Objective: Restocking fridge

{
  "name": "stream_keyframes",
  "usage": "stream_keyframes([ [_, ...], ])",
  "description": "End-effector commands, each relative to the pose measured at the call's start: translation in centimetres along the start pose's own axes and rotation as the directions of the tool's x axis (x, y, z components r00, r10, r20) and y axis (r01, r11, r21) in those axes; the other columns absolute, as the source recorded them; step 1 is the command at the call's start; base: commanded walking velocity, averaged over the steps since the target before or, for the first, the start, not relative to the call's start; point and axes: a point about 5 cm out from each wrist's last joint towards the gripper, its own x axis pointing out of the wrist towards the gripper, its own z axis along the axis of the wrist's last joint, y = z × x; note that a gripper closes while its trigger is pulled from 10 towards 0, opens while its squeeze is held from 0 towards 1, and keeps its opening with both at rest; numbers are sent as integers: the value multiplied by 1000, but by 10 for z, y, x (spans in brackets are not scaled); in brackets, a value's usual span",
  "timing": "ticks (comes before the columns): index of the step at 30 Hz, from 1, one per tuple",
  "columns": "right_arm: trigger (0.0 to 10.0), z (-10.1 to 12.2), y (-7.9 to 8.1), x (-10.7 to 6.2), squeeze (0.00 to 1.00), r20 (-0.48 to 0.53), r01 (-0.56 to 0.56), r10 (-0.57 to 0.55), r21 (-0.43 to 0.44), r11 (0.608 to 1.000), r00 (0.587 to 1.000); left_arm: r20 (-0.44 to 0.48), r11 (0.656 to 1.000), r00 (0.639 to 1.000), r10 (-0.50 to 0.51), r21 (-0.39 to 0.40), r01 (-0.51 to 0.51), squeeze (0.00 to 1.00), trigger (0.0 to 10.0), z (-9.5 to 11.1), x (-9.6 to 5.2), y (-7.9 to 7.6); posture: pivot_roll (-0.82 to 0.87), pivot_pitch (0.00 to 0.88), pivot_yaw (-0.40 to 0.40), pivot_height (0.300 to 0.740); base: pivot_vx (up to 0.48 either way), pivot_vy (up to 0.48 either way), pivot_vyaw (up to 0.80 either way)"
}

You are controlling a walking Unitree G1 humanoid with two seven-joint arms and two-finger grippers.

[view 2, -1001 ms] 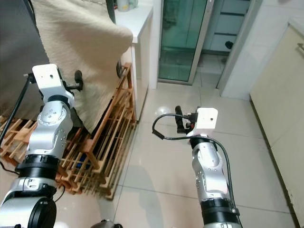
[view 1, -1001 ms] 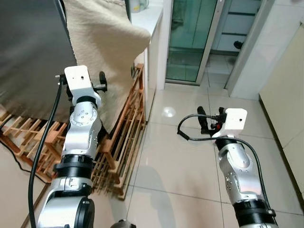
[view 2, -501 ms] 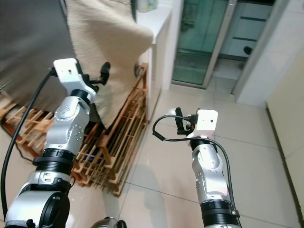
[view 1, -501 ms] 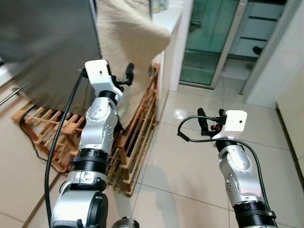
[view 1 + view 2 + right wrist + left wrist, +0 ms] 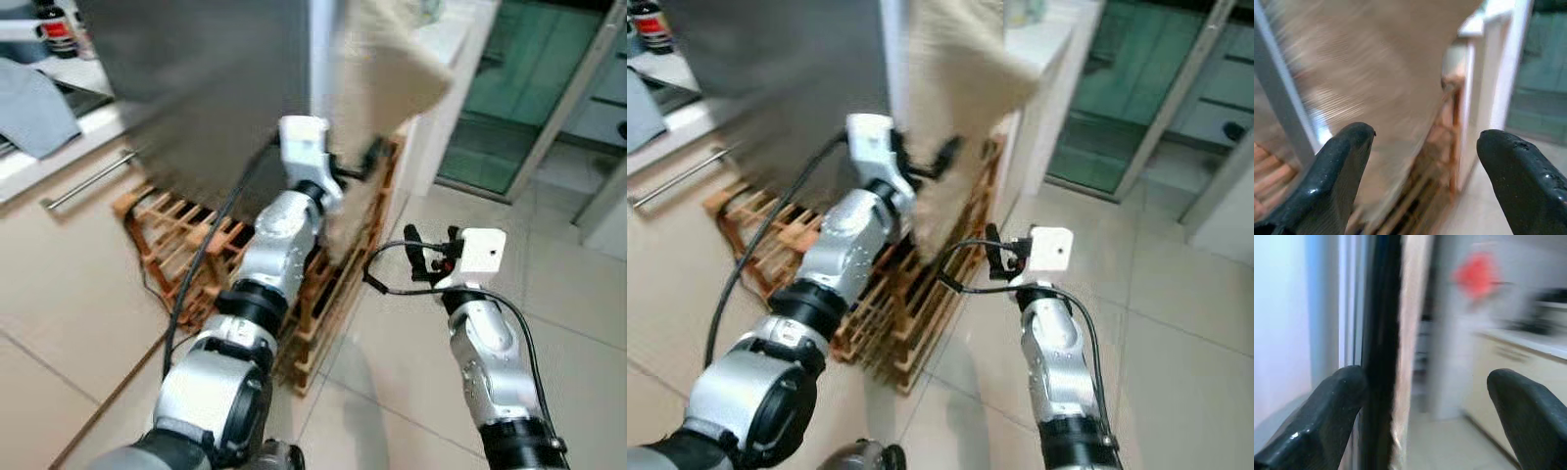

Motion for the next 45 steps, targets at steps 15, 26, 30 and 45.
stream_keyframes([
  [15,10000,0,-15,-8,0,-8,42,-43,-26,999,999,40,914,923,382,-165,-371,0,10000,2,-92,70,-103,0,56,740,0,0,0],
  [26,10000,11,10,22,0,5,-71,71,-14,997,997,-125,457,464,877,-79,-886,0,10000,-33,-230,93,15,0,-15,740,0,0,444],
  [30,10000,14,18,31,0,2,-100,100,17,995,995,-155,433,433,888,-37,-901,0,10000,-40,-220,85,26,0,-44,740,0,0,478],
  [45,10000,25,39,51,0,9,-220,220,85,972,975,-12,496,502,865,168,-852,0,10000,-12,-190,89,17,0,-54,740,0,0,59],
])
